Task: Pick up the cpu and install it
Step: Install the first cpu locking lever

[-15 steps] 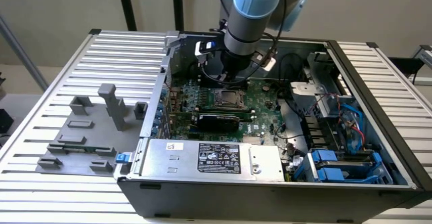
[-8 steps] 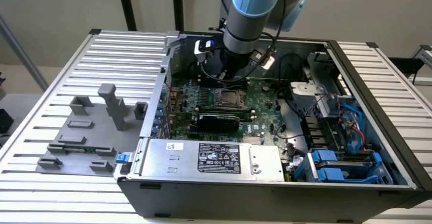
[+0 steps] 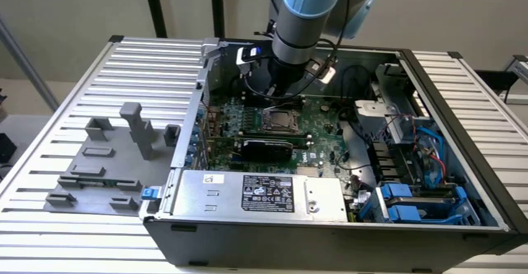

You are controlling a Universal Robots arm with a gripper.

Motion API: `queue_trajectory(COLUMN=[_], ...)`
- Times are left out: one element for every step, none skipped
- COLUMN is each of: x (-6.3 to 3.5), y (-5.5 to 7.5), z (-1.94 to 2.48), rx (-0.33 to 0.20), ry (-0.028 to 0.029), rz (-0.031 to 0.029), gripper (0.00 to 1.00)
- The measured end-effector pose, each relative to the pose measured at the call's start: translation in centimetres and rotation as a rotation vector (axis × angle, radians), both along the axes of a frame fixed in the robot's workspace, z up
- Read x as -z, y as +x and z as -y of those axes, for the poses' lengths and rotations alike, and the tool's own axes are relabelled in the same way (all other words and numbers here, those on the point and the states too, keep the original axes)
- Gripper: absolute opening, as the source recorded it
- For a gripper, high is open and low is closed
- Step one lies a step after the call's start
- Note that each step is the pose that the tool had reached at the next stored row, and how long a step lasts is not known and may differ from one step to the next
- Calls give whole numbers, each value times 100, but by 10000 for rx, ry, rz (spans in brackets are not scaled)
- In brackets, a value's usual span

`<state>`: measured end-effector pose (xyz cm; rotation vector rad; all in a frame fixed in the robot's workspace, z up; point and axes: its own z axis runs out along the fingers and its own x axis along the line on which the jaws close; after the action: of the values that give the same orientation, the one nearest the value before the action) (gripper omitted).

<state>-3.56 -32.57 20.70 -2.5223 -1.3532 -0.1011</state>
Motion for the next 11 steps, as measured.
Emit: queue_trajectory(x=[-1,-1,-1,-1,-1,-1,-1,0,1,4,8], y=[-5,-6,-5,-3,3,13,27,43,58,69,77], z=[1,1,1,1,1,2,2,2,1,1,1], rx=[0,0,-1,-2,0,1,0,0,0,0,0], ry=[-1,-2,-1,0,1,0,0,-1,1,1,3], rz=[-1,-1,-1,-1,0,0,-1,-1,0,0,1], gripper=[11,11,11,11,11,11,11,11,11,11,11])
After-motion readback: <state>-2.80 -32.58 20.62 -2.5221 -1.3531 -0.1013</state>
